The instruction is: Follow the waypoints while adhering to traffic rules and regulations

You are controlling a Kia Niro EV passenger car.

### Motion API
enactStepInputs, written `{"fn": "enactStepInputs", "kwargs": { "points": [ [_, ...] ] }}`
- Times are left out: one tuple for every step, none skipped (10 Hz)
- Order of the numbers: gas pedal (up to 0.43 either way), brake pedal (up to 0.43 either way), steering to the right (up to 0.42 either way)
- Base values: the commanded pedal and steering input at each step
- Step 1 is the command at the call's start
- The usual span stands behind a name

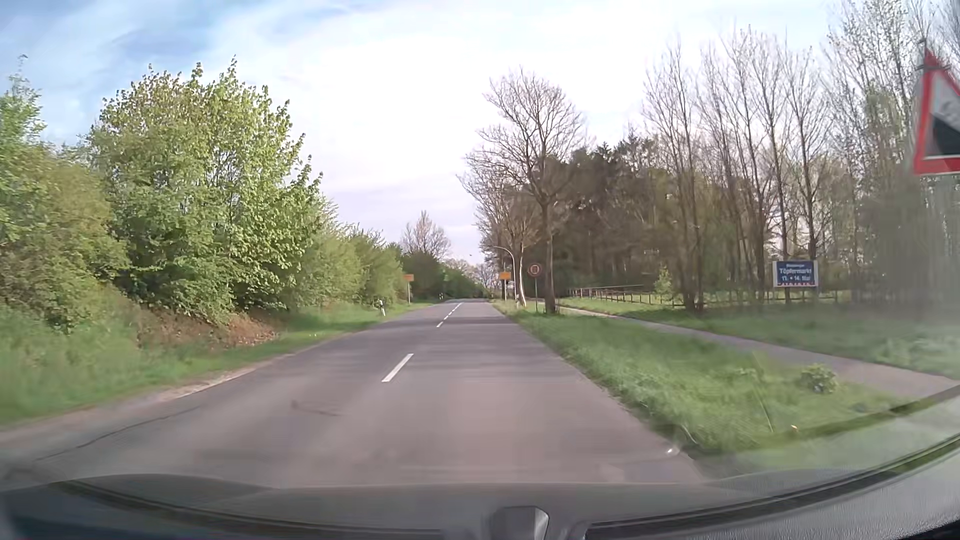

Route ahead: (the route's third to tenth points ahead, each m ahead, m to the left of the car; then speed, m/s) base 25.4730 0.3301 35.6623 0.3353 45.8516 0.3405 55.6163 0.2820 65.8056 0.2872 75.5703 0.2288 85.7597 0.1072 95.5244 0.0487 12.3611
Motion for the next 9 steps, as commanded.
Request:
{"fn": "enactStepInputs", "kwargs": {
  "points": [
    [0.047, 0.000, -0.004],
    [0.047, 0.000, -0.004],
    [0.059, 0.000, -0.004],
    [0.079, 0.000, -0.004],
    [0.079, 0.000, -0.005],
    [0.079, 0.000, -0.005],
    [0.079, 0.000, -0.005],
    [0.079, 0.000, -0.005],
    [0.079, 0.000, -0.005]
  ]
}}
